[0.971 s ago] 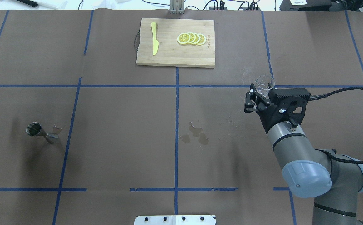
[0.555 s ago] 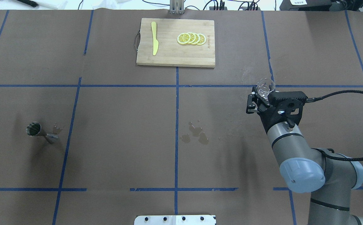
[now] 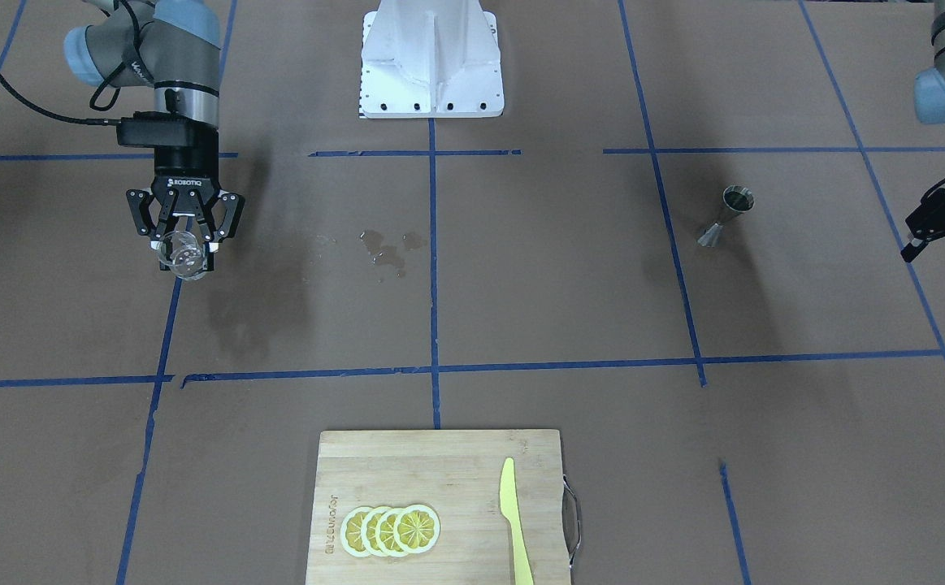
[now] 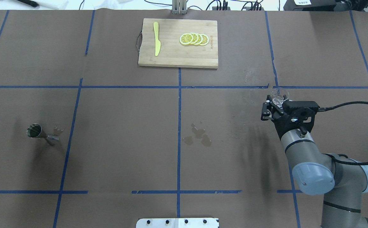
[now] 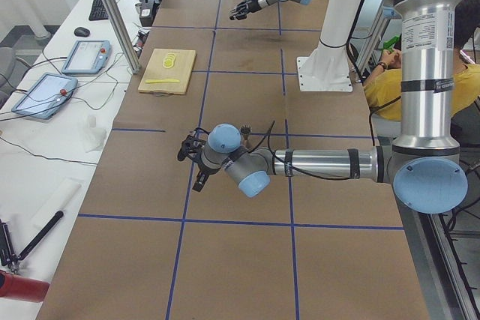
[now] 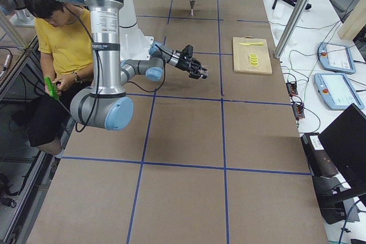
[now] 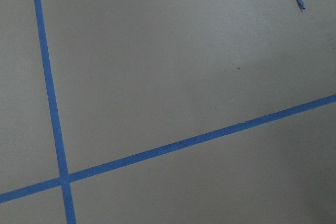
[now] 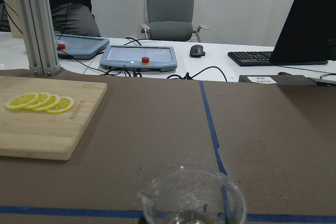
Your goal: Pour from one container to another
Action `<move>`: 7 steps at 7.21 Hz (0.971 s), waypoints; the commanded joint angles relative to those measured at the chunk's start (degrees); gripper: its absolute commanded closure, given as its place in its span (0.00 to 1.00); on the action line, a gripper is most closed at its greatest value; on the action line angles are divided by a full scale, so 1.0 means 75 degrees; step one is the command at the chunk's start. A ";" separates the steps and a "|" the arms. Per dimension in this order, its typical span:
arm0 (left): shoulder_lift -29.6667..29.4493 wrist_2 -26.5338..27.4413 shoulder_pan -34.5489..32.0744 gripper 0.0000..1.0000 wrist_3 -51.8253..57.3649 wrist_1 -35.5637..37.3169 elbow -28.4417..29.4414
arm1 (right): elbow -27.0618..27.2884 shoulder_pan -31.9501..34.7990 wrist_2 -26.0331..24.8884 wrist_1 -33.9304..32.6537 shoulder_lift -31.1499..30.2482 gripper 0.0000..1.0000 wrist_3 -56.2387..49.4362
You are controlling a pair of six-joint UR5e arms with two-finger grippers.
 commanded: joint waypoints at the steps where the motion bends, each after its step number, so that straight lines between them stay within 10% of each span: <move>1: -0.0027 0.0001 -0.0005 0.00 -0.0064 -0.0002 -0.0020 | -0.0698 -0.0014 -0.0002 0.1054 -0.0466 1.00 0.0161; 3: -0.0027 0.0024 -0.0005 0.00 -0.0088 -0.0002 -0.0032 | -0.1872 -0.0142 -0.0154 0.3042 -0.0478 1.00 0.0443; 7: -0.0027 0.0047 -0.0005 0.00 -0.0099 -0.0002 -0.0079 | -0.1910 -0.0833 -0.0740 0.3132 -0.0665 1.00 0.0443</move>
